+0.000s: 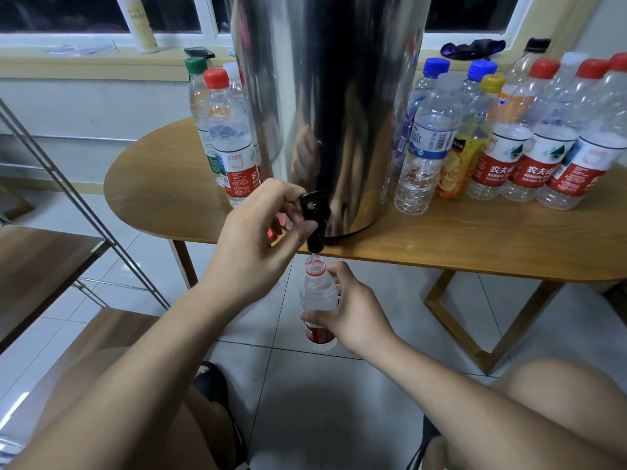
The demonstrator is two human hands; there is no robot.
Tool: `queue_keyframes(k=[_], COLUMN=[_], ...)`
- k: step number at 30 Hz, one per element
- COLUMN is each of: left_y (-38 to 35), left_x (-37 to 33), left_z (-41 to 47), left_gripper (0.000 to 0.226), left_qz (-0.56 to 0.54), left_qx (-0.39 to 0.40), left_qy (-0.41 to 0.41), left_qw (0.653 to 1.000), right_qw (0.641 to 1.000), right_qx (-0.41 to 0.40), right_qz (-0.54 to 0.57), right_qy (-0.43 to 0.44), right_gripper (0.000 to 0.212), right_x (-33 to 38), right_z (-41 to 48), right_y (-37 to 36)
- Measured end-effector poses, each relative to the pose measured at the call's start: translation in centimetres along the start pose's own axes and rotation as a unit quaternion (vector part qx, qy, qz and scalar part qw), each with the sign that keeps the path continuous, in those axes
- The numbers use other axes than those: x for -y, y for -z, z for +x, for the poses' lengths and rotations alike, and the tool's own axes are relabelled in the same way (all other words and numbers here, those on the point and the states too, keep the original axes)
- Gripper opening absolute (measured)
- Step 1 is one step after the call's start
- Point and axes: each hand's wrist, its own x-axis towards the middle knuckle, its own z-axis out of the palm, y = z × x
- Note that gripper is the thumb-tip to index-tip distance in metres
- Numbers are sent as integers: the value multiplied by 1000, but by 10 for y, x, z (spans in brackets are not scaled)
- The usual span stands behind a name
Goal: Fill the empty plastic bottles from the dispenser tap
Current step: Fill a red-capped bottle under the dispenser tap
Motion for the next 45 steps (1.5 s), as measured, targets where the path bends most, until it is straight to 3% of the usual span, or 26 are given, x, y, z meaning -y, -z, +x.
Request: queue_keyframes(k=[9,17,26,34,45], left_y=[12,19,6,0,3], left_x=[15,61,84,64,8], left_z=[0,-2,-10,-15,-26], left_gripper=[10,27,29,24,21], left_qz=[-25,151,202,138,-3], left_qx=[22,102,131,130,241], left_qy=[63,117,110,84,106], left_qw=[997,976,964,978,965], right_qw=[1000,1000,1000,999,999], right_qx=[-4,6,13,27,45], right_qz=[1,12,21,20,-22], right_qy=[-10,-14,-9,-15,-9], right_gripper=[71,70,70,70,71], right_x=[0,-1,-1,-3,-3], right_z=[-2,-6,-15,-27,-45], right_y=[3,6,13,25,38])
